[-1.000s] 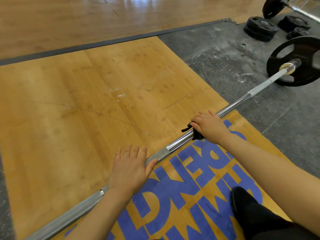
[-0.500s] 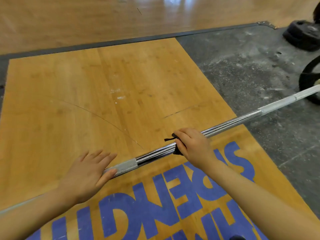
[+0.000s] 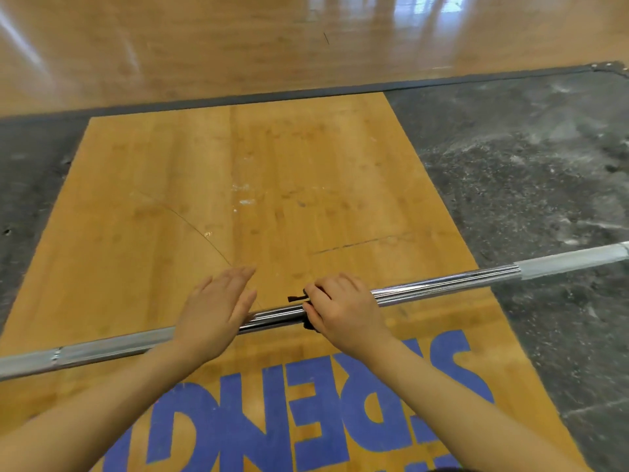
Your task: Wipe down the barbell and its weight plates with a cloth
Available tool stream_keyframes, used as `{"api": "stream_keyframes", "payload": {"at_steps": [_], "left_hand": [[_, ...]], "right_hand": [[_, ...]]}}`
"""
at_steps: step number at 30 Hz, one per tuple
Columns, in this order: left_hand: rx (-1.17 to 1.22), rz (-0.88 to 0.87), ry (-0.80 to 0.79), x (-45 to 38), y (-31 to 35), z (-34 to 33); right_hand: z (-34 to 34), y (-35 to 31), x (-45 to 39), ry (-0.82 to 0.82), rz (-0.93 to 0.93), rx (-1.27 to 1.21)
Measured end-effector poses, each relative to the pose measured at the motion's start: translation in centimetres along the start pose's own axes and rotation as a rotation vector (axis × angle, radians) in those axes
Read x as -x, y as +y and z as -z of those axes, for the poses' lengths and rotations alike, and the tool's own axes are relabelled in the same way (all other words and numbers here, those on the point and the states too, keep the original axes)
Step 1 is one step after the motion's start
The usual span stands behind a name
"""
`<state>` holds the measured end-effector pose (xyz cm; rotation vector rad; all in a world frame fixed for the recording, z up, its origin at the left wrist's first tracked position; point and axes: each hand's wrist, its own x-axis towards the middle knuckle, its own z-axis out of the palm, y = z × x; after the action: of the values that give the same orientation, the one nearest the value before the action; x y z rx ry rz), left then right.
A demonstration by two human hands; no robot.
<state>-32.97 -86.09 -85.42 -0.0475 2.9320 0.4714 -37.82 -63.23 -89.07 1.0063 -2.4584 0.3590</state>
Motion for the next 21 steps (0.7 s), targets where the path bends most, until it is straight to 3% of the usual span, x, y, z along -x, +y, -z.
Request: {"api": "stream_keyframes", "payload": {"at_steps": [6, 15, 21], "left_hand": [[-0.135, 0.17, 0.088, -0.4, 3.3, -3.0], [-0.106, 0.129, 0.148, 0.7, 4.0, -3.2], [-0.117, 0.137, 0.14, 0.8, 4.2, -3.2]], "right_hand": [[0.3, 0.5, 1.5, -0.048, -0.096, 0.015], [2.8, 5.1, 4.5, -0.057, -0.191, 0.075], [4.7, 9.9, 7.0, -0.046, -0.459, 0.047]]}}
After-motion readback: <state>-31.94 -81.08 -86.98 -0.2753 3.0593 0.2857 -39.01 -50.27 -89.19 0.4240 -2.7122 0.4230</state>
